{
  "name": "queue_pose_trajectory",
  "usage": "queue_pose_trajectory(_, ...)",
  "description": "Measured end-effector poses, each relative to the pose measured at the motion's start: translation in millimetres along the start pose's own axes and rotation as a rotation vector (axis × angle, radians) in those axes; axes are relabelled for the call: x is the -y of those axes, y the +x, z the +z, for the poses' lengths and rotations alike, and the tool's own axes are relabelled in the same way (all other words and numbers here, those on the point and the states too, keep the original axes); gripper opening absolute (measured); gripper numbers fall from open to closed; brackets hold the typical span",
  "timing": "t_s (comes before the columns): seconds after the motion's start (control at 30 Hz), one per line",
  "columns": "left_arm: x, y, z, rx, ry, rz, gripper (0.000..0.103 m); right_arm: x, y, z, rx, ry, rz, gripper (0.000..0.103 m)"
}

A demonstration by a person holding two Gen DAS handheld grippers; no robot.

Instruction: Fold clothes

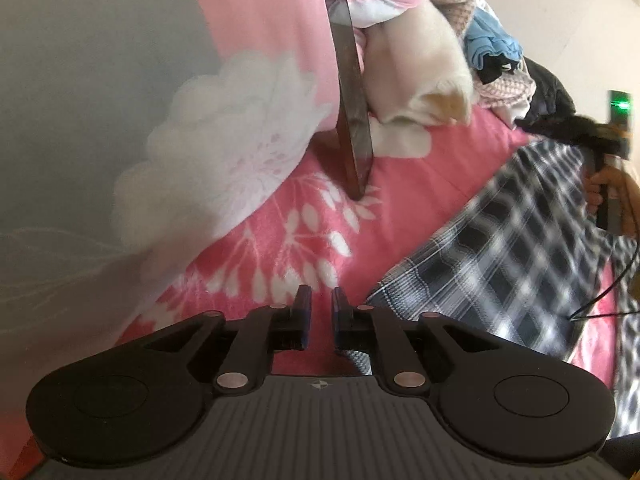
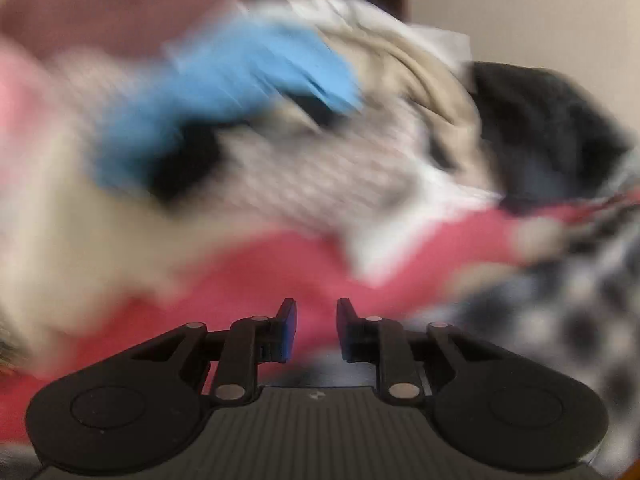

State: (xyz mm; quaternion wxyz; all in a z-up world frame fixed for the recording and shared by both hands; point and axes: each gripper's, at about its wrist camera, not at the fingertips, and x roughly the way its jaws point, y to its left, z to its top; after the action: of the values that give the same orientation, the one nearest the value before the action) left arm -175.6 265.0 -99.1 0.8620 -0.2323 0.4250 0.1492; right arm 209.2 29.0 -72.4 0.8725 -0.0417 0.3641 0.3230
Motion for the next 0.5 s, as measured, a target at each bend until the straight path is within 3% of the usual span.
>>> queue_pose_trajectory(0.13,4,2,1,0.000,0.008,-0.028,0.024,16,-68,-10,0.120,0.113,0.058,0.023)
queue_pose_trajectory(0.23,5,3,0,0.005,0.002,-0.040,0.031,48,-128,-34,0.134,0.213,0.048,0.024)
queue_pose_trajectory(0.4,0,1,-2,0.014,-0.045,-0.051,0.033,97,-204,-102,0.003,0.455,-0.049,0.026)
queue_pose_trajectory(0.5,2,-2,-5,-0.002,-0.045,-0.073,0.033,106,-218,-144,-0.055,0.597,-0.059,0.026)
